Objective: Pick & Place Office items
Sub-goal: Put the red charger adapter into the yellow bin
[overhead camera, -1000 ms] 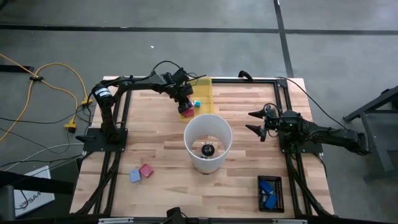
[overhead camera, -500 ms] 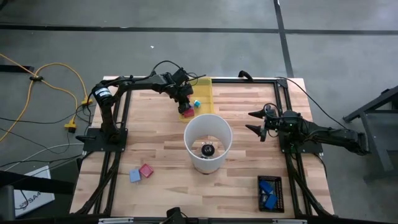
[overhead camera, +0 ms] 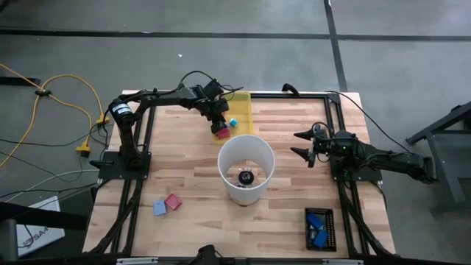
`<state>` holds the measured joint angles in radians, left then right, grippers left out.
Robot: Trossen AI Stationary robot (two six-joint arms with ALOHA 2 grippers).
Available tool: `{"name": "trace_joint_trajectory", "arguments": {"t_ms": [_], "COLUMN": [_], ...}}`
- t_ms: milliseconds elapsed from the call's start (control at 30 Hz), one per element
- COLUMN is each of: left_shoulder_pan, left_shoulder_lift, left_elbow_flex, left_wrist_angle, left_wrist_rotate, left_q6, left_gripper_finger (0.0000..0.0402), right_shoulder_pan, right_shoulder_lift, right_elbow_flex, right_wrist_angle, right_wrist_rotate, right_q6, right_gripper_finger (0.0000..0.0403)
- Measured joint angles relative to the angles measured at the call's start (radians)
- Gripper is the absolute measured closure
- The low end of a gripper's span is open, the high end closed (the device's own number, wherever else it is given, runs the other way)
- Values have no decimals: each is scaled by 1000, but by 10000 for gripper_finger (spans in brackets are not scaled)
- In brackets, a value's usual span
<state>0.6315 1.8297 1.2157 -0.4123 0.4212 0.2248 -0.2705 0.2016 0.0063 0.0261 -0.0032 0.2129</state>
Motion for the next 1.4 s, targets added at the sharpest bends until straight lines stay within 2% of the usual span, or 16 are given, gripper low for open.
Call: {"name": "trace_joint_trajectory", "arguments": {"t_ms": [233,667,1067,1400], "left_shoulder_pan": [34,53,76,79], "left_shoulder_lift": [-26,-140,-181,-273], "left_elbow_flex": [22,23,24,24], "left_wrist_angle": [-5,-116,-398,-631], "left_wrist_rotate": [61,-9,18,-78], "left_q6": [40,66,127,145], "left_gripper_finger": [240,239,239,239], "right_shoulder_pan": [0,0,0,0], "right_shoulder_lift": [0,0,0,0], "right_elbow_flex": [0,0,0,0], "right_wrist_angle": [0,0,0,0], "right_wrist_rotate": [0,0,0,0], "right_q6": [0,0,0,0], "right_gripper_finger": [78,78,78,78]}}
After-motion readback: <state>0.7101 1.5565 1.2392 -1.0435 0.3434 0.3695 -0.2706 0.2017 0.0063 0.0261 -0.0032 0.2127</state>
